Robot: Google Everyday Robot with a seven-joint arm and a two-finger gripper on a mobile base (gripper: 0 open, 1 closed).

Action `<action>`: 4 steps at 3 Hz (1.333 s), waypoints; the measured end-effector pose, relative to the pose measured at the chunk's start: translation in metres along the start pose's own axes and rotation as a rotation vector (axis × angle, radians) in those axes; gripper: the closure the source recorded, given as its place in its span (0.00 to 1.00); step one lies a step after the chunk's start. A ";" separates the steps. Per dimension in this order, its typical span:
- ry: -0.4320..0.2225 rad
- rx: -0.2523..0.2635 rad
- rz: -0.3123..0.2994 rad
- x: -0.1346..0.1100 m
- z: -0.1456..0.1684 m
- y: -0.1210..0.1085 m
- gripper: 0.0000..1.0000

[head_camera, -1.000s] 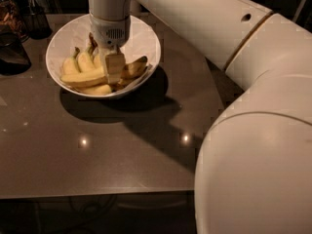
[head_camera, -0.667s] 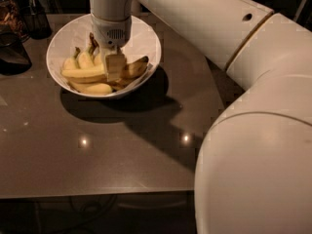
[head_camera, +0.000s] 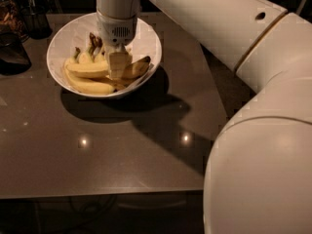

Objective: Pick banana from white bowl

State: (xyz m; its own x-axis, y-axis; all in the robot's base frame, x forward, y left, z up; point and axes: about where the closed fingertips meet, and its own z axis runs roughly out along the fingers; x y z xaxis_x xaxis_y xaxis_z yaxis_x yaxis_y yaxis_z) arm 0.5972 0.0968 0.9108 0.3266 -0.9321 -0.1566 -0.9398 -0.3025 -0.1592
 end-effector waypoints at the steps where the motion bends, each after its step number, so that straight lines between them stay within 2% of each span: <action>1: -0.007 0.020 0.039 -0.003 -0.021 0.011 1.00; 2: -0.016 0.050 0.071 -0.008 -0.042 0.021 1.00; 3: -0.049 0.124 0.088 -0.009 -0.063 0.041 1.00; 4: -0.053 0.160 0.072 -0.011 -0.060 0.032 1.00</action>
Offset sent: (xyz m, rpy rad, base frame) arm -0.0479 -0.0183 0.0621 0.0374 -0.0250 -0.1158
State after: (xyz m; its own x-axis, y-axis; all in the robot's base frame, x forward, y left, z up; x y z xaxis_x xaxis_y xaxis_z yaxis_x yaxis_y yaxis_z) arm 0.5578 0.0857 0.9664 0.2679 -0.9371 -0.2237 -0.9343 -0.1960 -0.2979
